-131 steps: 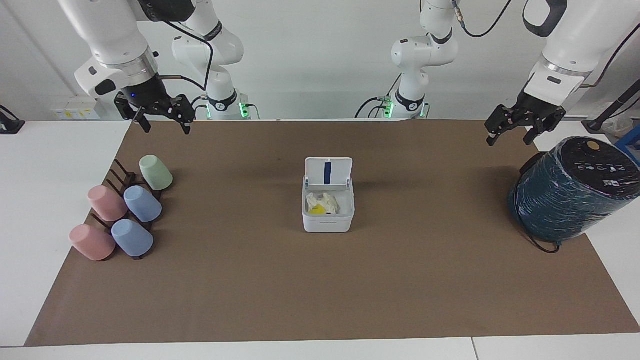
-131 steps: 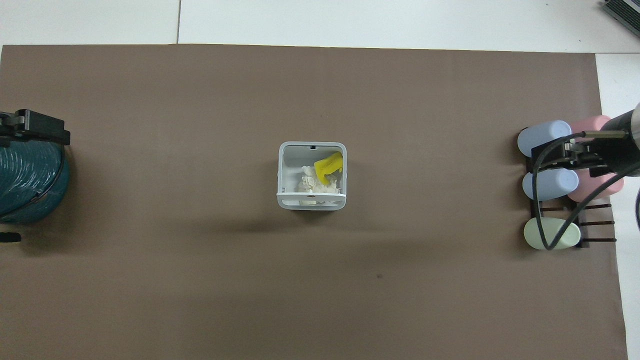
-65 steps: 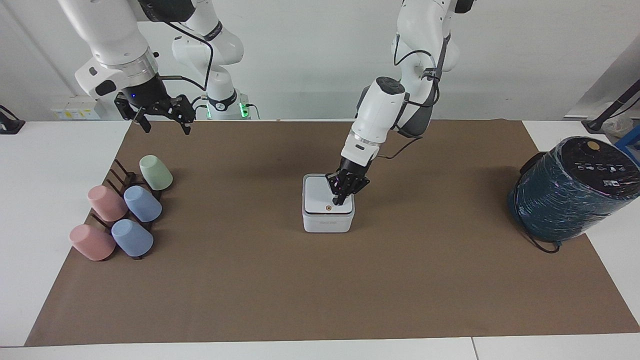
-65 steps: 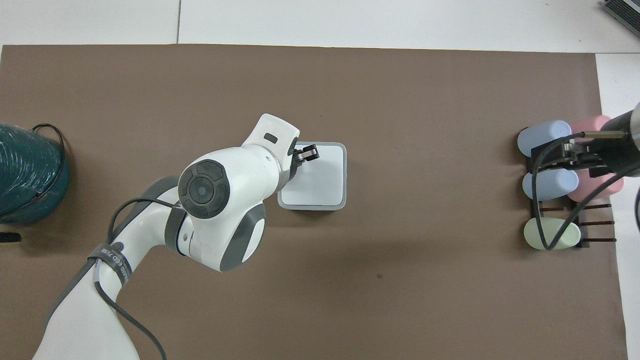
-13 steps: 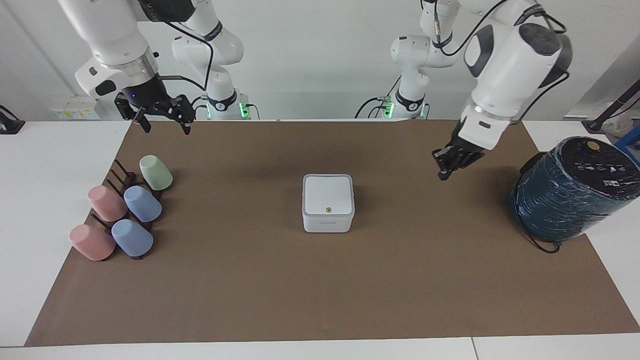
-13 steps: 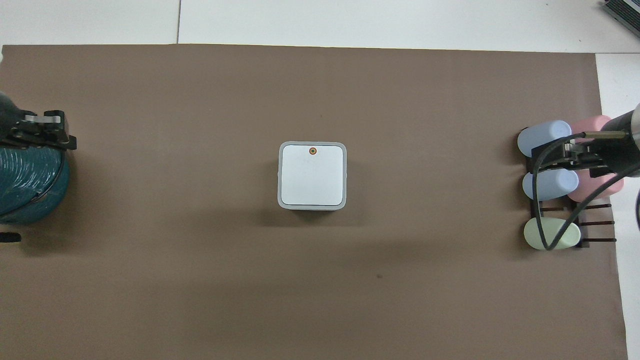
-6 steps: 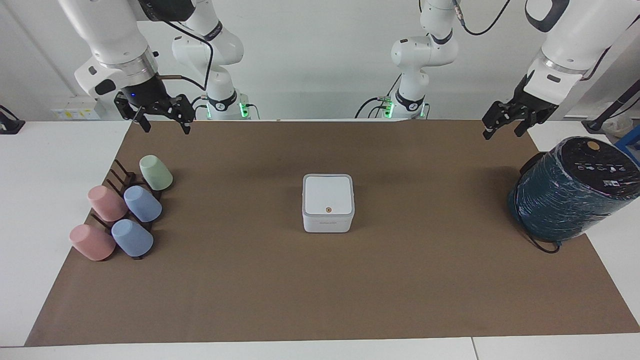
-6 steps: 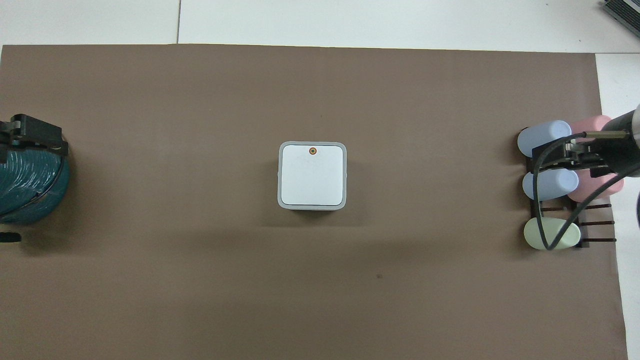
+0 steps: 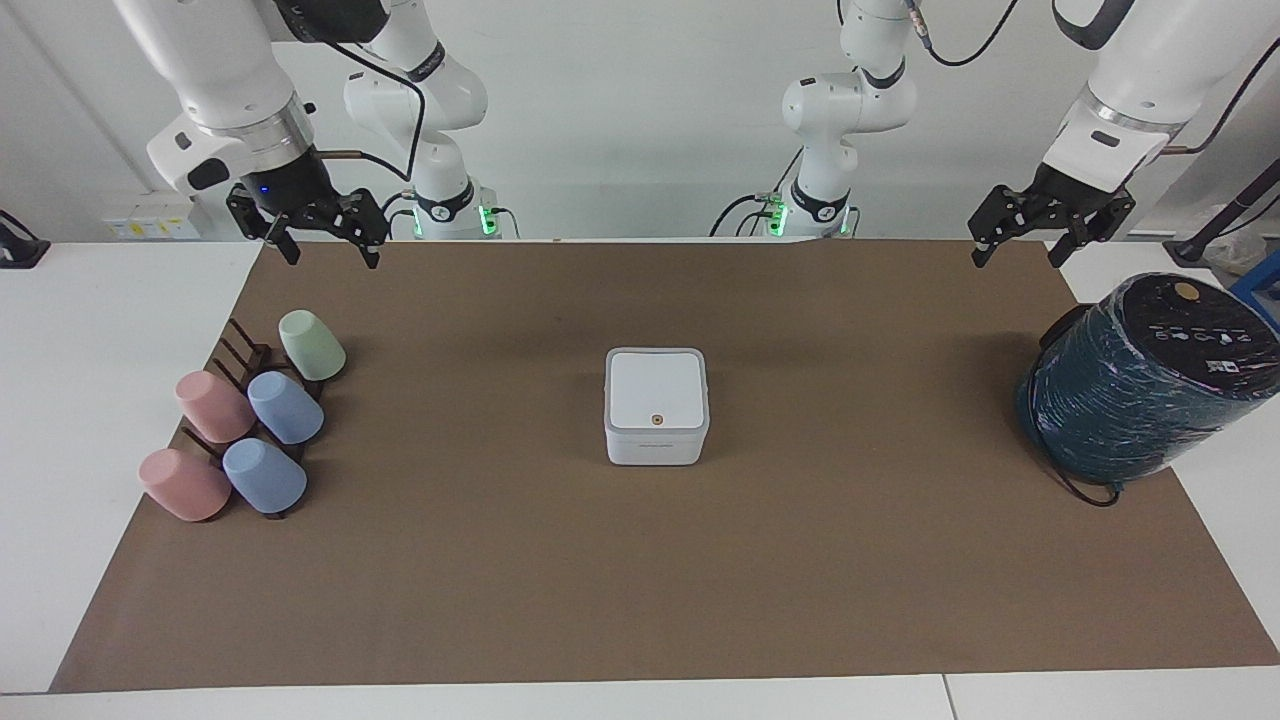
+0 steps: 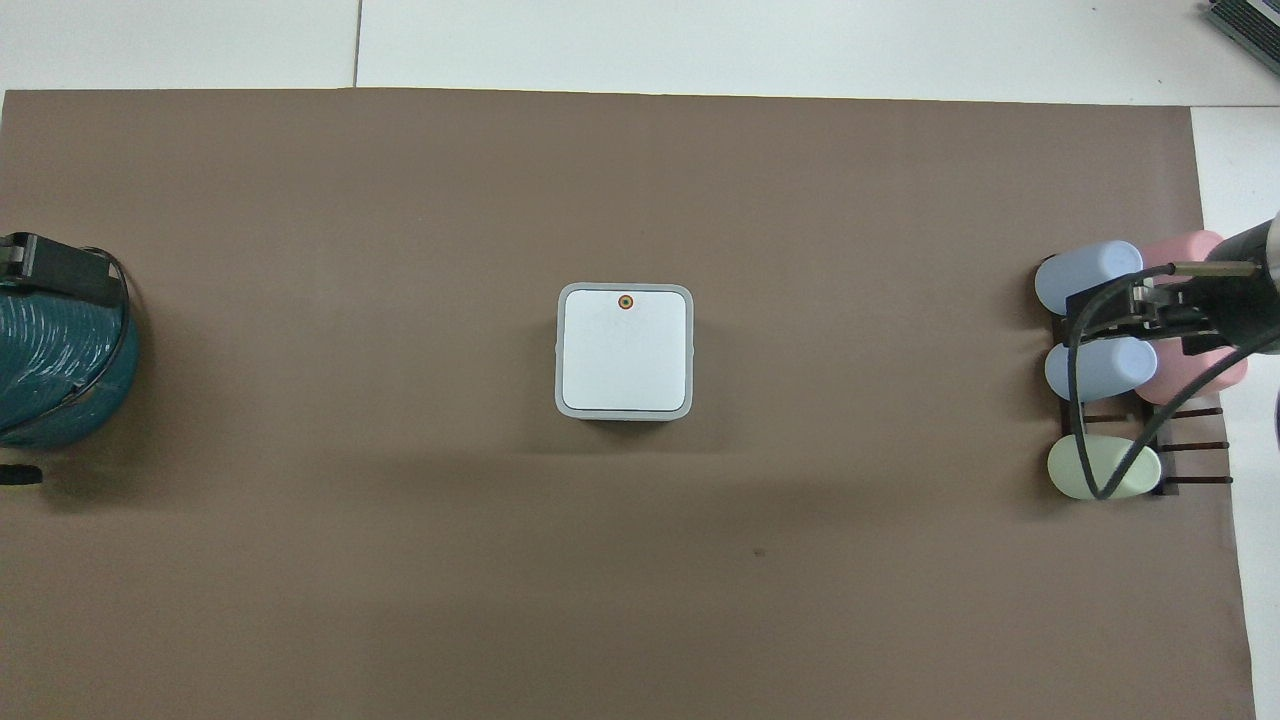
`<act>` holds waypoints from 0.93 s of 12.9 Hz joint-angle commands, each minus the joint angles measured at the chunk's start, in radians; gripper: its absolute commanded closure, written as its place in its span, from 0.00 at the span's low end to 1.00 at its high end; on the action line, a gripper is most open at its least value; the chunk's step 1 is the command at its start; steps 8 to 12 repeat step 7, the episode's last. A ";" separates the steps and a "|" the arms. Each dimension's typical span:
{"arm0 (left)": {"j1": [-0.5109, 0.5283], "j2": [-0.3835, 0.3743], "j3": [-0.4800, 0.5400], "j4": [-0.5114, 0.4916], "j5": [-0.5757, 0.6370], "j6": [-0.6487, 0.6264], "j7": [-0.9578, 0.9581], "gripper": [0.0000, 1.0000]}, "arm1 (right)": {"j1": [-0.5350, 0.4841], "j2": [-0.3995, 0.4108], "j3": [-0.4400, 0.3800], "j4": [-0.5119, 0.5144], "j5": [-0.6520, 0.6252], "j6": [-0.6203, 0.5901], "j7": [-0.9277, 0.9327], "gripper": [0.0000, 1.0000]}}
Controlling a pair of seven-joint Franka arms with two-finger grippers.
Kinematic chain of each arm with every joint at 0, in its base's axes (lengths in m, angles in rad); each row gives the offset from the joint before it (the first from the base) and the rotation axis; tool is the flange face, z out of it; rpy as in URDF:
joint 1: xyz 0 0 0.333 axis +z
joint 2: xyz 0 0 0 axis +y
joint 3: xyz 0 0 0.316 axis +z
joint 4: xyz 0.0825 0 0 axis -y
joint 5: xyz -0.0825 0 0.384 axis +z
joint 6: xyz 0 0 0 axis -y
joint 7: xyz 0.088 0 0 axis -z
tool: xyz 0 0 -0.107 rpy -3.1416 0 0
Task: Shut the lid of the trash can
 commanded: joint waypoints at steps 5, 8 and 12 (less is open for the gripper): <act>0.002 0.002 0.005 0.013 0.019 0.028 -0.048 0.00 | -0.017 -0.023 0.006 -0.029 0.002 0.017 0.006 0.00; 0.001 0.002 0.005 0.013 0.019 0.026 -0.048 0.00 | -0.014 -0.023 0.008 -0.029 0.003 0.015 0.005 0.00; 0.001 0.002 0.005 0.013 0.019 0.026 -0.048 0.00 | -0.014 -0.023 0.008 -0.029 0.003 0.015 0.005 0.00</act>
